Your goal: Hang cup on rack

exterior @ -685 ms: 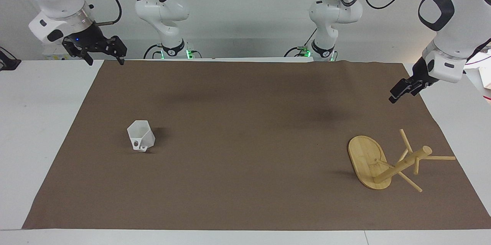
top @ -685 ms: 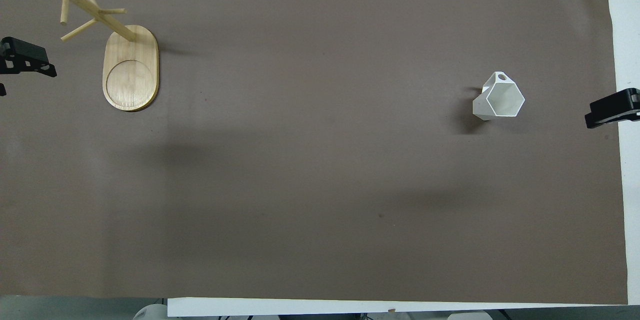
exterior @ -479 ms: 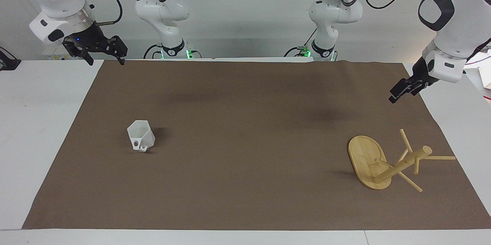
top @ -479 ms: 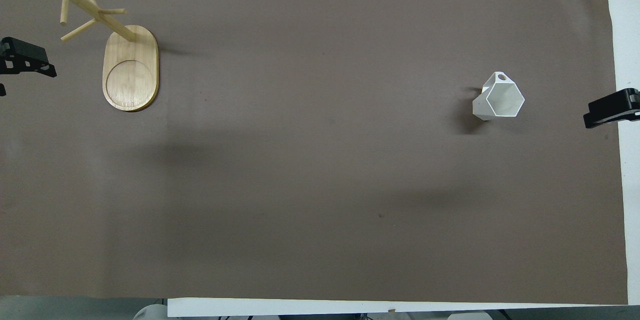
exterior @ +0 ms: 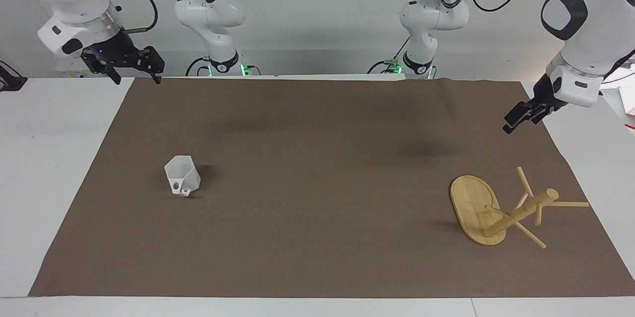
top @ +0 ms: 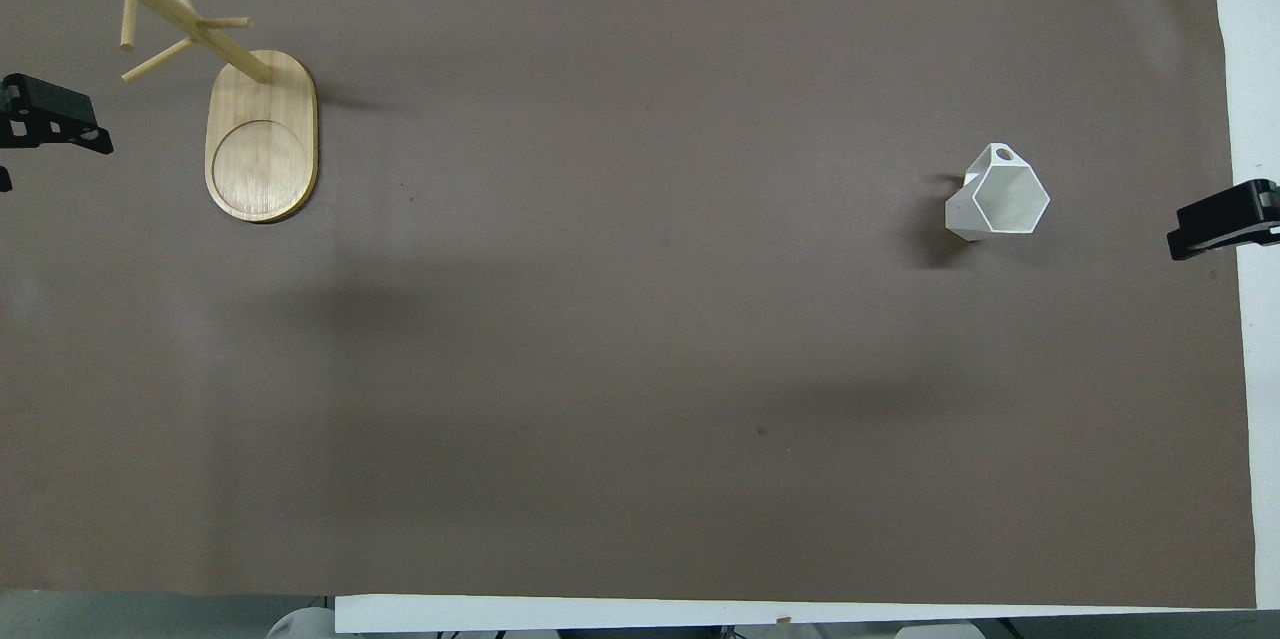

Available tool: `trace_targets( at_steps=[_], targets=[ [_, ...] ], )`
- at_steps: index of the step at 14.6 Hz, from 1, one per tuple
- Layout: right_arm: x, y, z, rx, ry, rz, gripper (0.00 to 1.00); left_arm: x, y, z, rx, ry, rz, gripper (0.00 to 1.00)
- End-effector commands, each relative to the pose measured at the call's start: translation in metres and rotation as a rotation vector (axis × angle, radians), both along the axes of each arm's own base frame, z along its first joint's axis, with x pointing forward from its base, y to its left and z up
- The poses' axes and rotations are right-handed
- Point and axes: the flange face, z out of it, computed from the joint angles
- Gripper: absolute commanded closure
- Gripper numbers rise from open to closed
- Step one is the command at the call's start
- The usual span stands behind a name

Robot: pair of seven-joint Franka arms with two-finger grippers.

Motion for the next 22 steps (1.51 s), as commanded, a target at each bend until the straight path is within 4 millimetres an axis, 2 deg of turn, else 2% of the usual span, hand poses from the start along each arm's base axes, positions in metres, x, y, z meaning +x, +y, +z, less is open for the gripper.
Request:
trace_targets(
  at_steps=[1, 2, 3, 5, 8, 11, 13, 14, 15, 17, 18, 20, 22],
  targets=[
    [-0.001, -0.003, -0.006, 0.039, -0.004, 0.168, 0.00, -0.006, 0.002, 0.004, 0.016, -0.008, -0.009, 0.00],
    [0.004, -0.009, -0.009, 0.067, -0.029, 0.308, 0.00, -0.006, 0.002, 0.004, 0.016, -0.006, -0.009, 0.00],
    [0.009, -0.025, -0.012, 0.096, -0.047, 0.415, 0.00, -0.006, 0.002, 0.004, 0.016, -0.006, -0.009, 0.00],
    [0.022, -0.060, -0.033, 0.218, -0.091, 0.573, 0.00, -0.006, 0.002, 0.004, 0.016, -0.006, -0.009, 0.00],
    [0.044, -0.107, -0.072, 0.311, -0.180, 0.890, 0.00, -0.006, 0.002, 0.004, 0.016, -0.006, -0.009, 0.00],
    [0.062, -0.161, -0.136, 0.460, -0.303, 1.089, 0.00, -0.006, 0.002, 0.004, 0.016, -0.006, -0.009, 0.00],
    [0.062, -0.219, -0.194, 0.614, -0.484, 1.121, 0.00, -0.006, 0.000, 0.004, 0.016, -0.008, -0.010, 0.00],
    [0.061, -0.231, -0.234, 0.709, -0.569, 1.179, 0.00, -0.006, -0.003, 0.004, 0.016, -0.008, -0.018, 0.00],
    [0.062, -0.237, -0.267, 0.779, -0.644, 1.233, 0.00, -0.005, 0.000, 0.003, 0.016, -0.009, -0.010, 0.00],
    [0.065, -0.234, -0.305, 0.862, -0.754, 1.279, 0.00, -0.002, 0.000, 0.006, 0.017, -0.038, -0.011, 0.00],
    [0.061, -0.239, -0.331, 0.928, -0.826, 1.247, 0.00, 0.000, -0.005, 0.007, 0.016, -0.057, -0.012, 0.00],
    [0.060, -0.227, -0.384, 1.057, -0.987, 1.218, 0.00, 0.001, -0.009, 0.006, 0.016, -0.062, -0.024, 0.00],
    [0.063, -0.214, -0.391, 1.070, -1.049, 1.248, 0.00, 0.001, -0.013, 0.007, 0.016, -0.065, -0.030, 0.00]
  ],
)
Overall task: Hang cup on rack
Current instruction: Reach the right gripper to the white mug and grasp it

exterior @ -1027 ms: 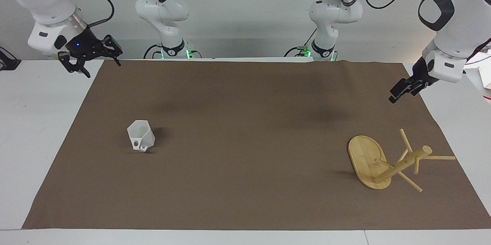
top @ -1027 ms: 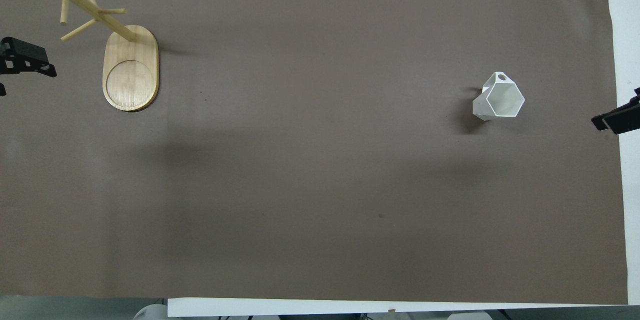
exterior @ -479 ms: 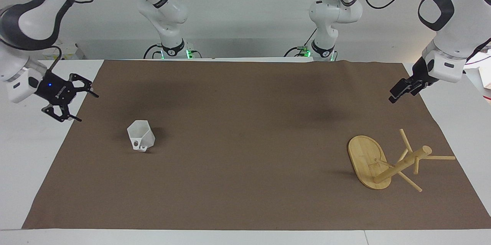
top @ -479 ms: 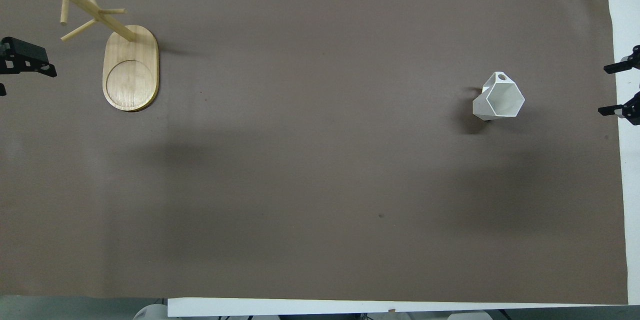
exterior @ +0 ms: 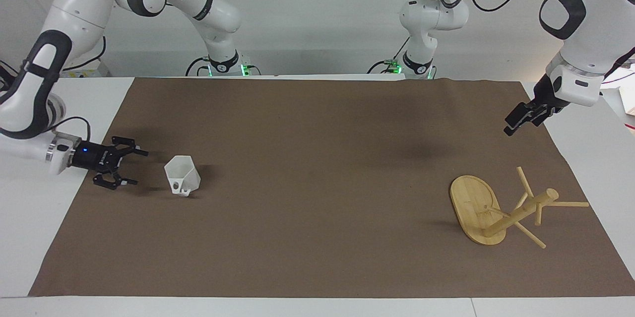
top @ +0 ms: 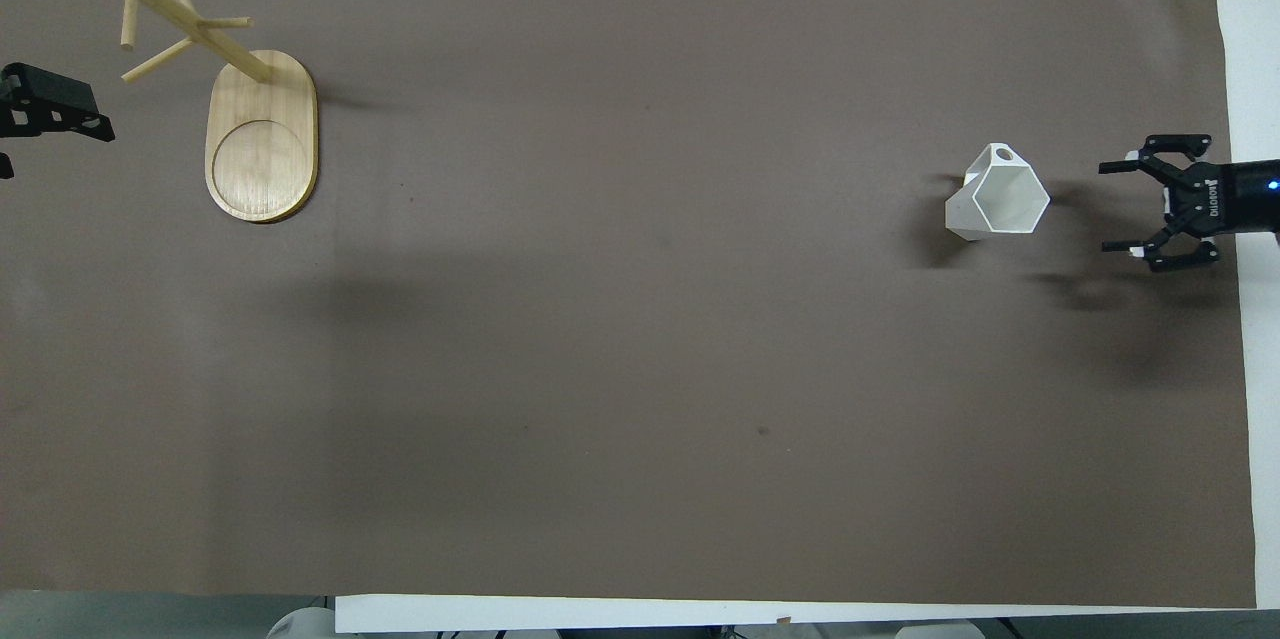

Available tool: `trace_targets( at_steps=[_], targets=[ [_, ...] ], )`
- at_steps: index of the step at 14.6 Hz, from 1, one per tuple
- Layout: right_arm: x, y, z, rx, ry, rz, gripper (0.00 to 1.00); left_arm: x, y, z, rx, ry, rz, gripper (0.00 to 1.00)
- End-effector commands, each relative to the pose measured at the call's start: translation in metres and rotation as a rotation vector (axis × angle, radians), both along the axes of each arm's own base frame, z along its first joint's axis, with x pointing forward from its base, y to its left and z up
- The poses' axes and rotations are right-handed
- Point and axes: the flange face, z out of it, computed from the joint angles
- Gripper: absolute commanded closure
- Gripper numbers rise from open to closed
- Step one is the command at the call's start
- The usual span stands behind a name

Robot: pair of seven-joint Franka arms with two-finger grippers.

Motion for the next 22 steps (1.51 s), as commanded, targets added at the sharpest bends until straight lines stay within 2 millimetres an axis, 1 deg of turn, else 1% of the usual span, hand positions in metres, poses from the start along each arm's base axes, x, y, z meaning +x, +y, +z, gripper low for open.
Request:
trace_targets(
  at_steps=[1, 2, 3, 5, 6, 7, 10, 12, 13, 15, 16, 18, 20, 22],
  targets=[
    [0.009, 0.016, -0.003, 0.069, -0.072, 0.035, 0.00, -0.004, -0.005, 0.003, 0.016, -0.018, -0.014, 0.00],
    [0.009, 0.023, -0.009, 0.072, -0.078, 0.043, 0.00, -0.004, -0.005, 0.002, 0.016, -0.016, -0.012, 0.00],
    [0.005, 0.026, -0.015, 0.079, -0.080, 0.046, 0.00, -0.004, -0.005, 0.003, 0.016, -0.019, -0.014, 0.00],
    [0.008, 0.036, -0.017, 0.106, -0.097, 0.028, 0.00, -0.004, -0.003, 0.003, 0.017, -0.018, -0.023, 0.00],
    [0.011, 0.049, -0.020, 0.113, -0.092, 0.042, 0.00, -0.003, -0.003, 0.003, 0.017, -0.021, -0.025, 0.00],
    [0.007, 0.057, -0.025, 0.119, -0.078, 0.047, 0.00, -0.003, -0.003, 0.003, 0.017, -0.023, -0.026, 0.00],
    [0.001, 0.065, -0.034, 0.111, -0.076, 0.046, 0.00, 0.002, -0.004, 0.004, 0.019, -0.062, -0.043, 0.00],
    [0.001, 0.069, -0.035, 0.110, -0.075, 0.051, 0.00, 0.002, -0.005, 0.003, 0.019, -0.059, -0.045, 0.00],
    [0.003, 0.075, -0.035, 0.109, -0.077, 0.059, 0.00, 0.002, -0.005, 0.003, 0.019, -0.059, -0.045, 0.00],
    [-0.002, 0.082, -0.041, 0.119, -0.068, 0.067, 0.00, 0.000, -0.006, 0.002, 0.019, -0.050, -0.046, 0.00],
    [-0.003, 0.084, -0.040, 0.122, -0.081, 0.071, 0.00, 0.000, -0.006, 0.002, 0.019, -0.047, -0.047, 0.00],
    [-0.001, 0.099, -0.041, 0.138, -0.099, 0.081, 0.00, 0.000, -0.007, 0.002, 0.019, -0.048, -0.048, 0.00],
    [0.000, 0.105, -0.042, 0.140, -0.096, 0.089, 0.00, -0.001, -0.007, 0.002, 0.019, -0.045, -0.051, 0.00],
    [0.002, 0.106, -0.043, 0.136, -0.099, 0.081, 0.00, -0.002, -0.007, 0.002, 0.018, -0.041, -0.051, 0.00]
  ],
)
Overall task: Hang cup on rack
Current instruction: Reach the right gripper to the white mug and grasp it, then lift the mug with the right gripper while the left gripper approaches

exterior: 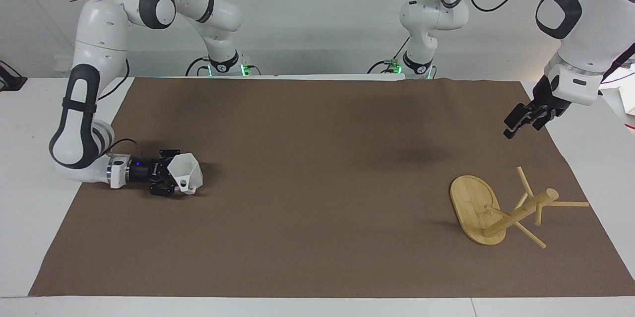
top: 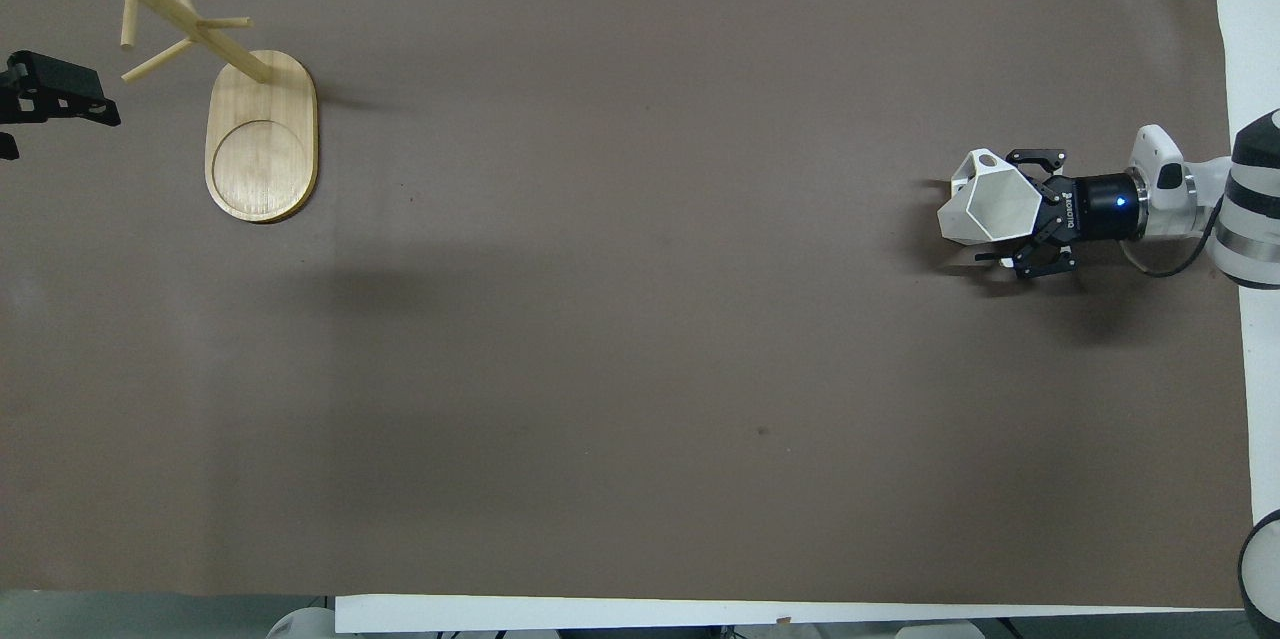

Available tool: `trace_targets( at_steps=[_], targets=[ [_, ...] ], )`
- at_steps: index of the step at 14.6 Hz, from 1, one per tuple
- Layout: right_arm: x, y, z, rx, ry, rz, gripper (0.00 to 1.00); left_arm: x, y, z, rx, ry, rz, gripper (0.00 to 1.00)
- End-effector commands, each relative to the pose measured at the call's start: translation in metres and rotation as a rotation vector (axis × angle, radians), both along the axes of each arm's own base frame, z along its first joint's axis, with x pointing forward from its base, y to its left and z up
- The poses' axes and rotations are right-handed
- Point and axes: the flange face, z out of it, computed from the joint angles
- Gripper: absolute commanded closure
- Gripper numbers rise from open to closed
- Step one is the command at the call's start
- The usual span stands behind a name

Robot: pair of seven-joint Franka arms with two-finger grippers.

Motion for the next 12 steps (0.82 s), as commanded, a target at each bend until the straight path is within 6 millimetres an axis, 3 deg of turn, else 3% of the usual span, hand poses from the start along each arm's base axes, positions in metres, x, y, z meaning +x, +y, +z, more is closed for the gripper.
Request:
trace_targets(
  at_steps=[1, 5, 8, 9, 10, 12],
  targets=[
    [-0.005, 0.006, 0.004, 0.008, -0.023, -0.028, 0.00, -0.006, -0.003, -0.001, 0.018, 0.000, -0.021, 0.00],
    [-0.004, 0.014, 0.003, 0.008, -0.012, -0.019, 0.04, -0.006, -0.018, -0.001, 0.017, -0.003, -0.042, 0.00],
    [0.003, 0.029, 0.008, 0.004, 0.023, -0.002, 0.58, -0.004, -0.038, 0.001, 0.017, -0.021, -0.074, 0.00],
    [0.005, 0.032, 0.013, 0.003, 0.039, -0.005, 0.68, -0.005, -0.048, 0.001, 0.016, -0.026, -0.089, 0.00],
    [0.011, 0.051, 0.026, 0.004, 0.062, 0.011, 0.77, -0.006, -0.064, 0.001, 0.015, -0.028, -0.109, 0.00],
    [0.023, 0.090, 0.065, -0.026, 0.087, 0.043, 0.81, -0.013, -0.108, 0.002, 0.008, -0.030, -0.126, 0.00]
  ],
)
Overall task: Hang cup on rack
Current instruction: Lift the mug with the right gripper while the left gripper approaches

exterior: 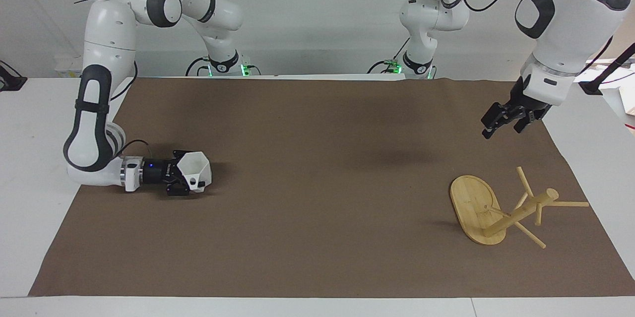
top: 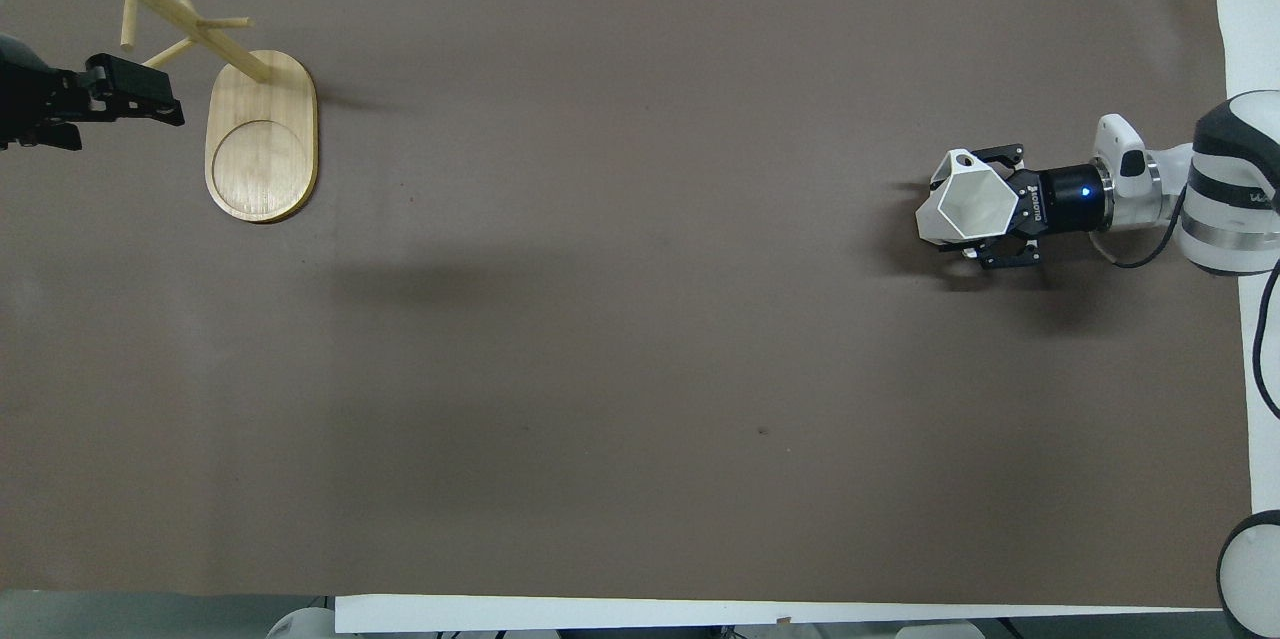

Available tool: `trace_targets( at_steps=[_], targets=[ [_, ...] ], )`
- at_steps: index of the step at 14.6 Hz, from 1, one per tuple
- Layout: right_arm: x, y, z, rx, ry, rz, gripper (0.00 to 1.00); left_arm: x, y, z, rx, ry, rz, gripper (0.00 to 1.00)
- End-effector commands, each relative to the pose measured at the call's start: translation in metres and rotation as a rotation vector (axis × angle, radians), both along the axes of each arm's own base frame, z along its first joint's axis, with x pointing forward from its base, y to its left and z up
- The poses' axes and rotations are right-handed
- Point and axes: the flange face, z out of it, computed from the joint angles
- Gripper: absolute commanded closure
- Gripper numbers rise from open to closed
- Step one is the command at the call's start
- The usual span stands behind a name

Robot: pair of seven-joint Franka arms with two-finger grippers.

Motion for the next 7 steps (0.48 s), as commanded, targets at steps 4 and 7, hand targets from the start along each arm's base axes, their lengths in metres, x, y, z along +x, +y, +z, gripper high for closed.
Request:
trace_targets(
  at_steps=[4, 7],
  targets=[
    [0.038, 0.150, 0.081, -0.012, -0.003, -0.048, 0.81, -0.024, -0.140, 0.005, -0.036, -0.043, 0.046, 0.00],
    [0.043, 0.233, 0.086, 0.005, -0.023, -0.077, 0.81, -0.021, -0.246, -0.013, -0.084, -0.037, 0.246, 0.00]
  ],
)
